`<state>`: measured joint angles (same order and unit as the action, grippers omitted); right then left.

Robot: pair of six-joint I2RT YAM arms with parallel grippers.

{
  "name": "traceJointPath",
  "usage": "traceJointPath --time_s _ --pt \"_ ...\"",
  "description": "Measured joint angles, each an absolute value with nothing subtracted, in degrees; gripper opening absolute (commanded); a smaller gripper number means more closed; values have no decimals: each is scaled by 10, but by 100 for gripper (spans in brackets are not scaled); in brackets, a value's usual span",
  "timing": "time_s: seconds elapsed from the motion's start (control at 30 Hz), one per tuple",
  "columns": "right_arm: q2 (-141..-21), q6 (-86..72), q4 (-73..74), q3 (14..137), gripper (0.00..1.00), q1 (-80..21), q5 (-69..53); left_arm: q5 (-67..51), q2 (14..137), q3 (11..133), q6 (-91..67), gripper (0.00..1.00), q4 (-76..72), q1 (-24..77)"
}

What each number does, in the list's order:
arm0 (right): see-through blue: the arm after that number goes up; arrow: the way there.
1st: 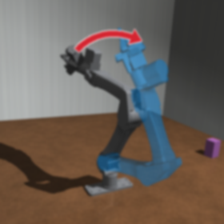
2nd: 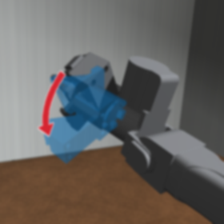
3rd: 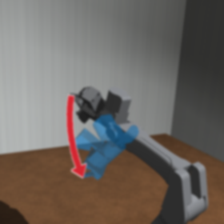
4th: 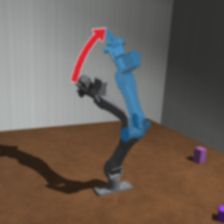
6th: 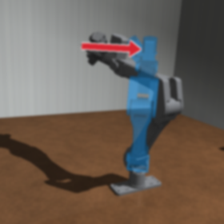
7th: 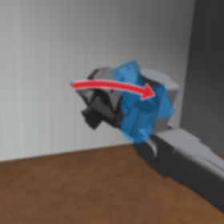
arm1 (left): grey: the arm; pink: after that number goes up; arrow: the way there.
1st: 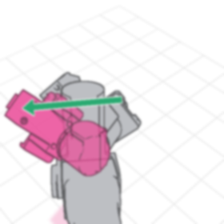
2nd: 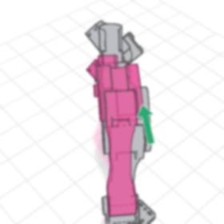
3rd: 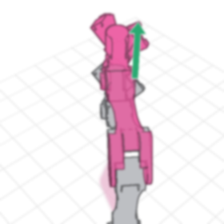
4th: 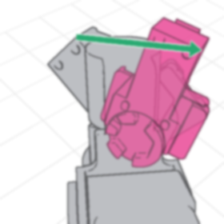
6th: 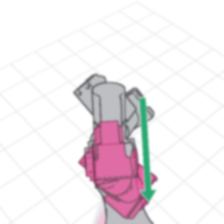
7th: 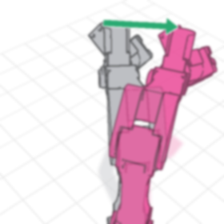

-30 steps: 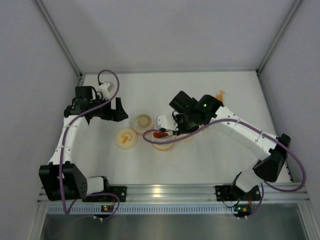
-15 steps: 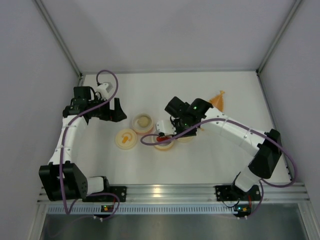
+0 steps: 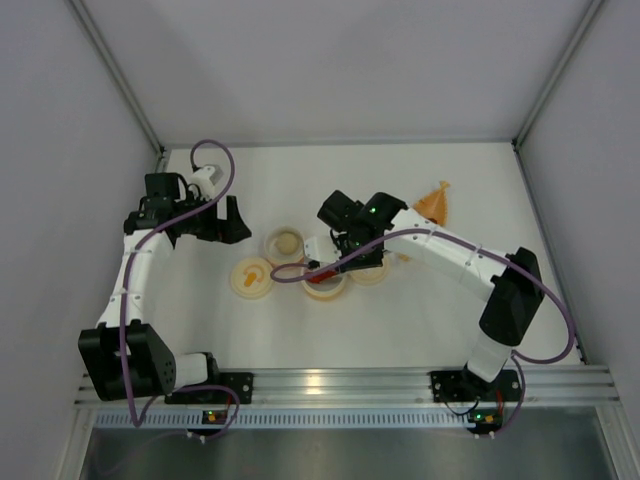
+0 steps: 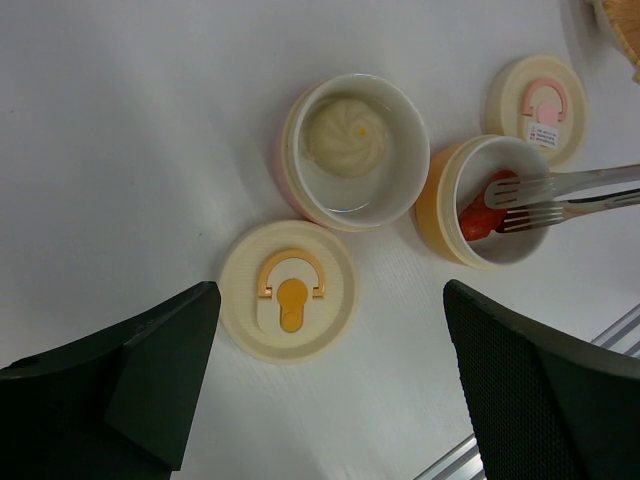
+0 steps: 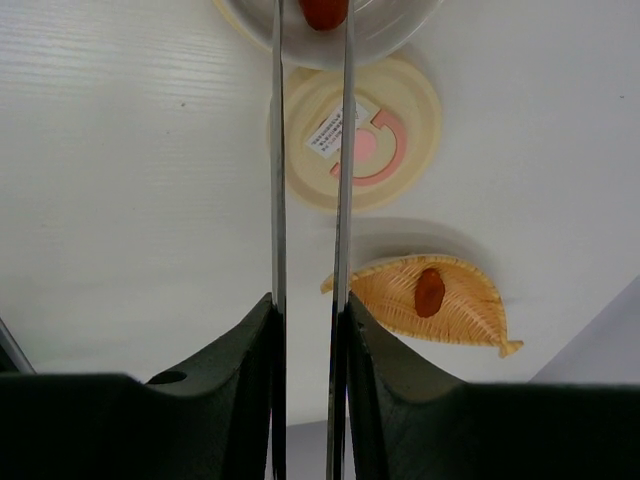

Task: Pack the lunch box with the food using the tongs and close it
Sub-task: Place the fake food in the packing box, then pick up the fake food from the plate.

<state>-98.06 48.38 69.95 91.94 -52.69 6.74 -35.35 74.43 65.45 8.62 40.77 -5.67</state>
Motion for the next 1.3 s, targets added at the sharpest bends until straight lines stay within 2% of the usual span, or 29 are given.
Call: traceJointPath --time_s 0.1,0.53,0.6,1.07,1.3 --pt "-986 484 700 924 26 -527 70 -354 744 655 88 98 408 -59" --pt "-987 482 717 967 33 -522 70 -362 745 651 90 98 408 -63" --pt "-987 479 719 985 38 -522 67 -362 745 651 90 98 408 -63" --pt "-973 463 729 1002 33 -509 49 -367 745 651 90 98 408 -63" --pt "-961 425 738 1014 34 -397 14 -371 747 651 91 98 408 -63"
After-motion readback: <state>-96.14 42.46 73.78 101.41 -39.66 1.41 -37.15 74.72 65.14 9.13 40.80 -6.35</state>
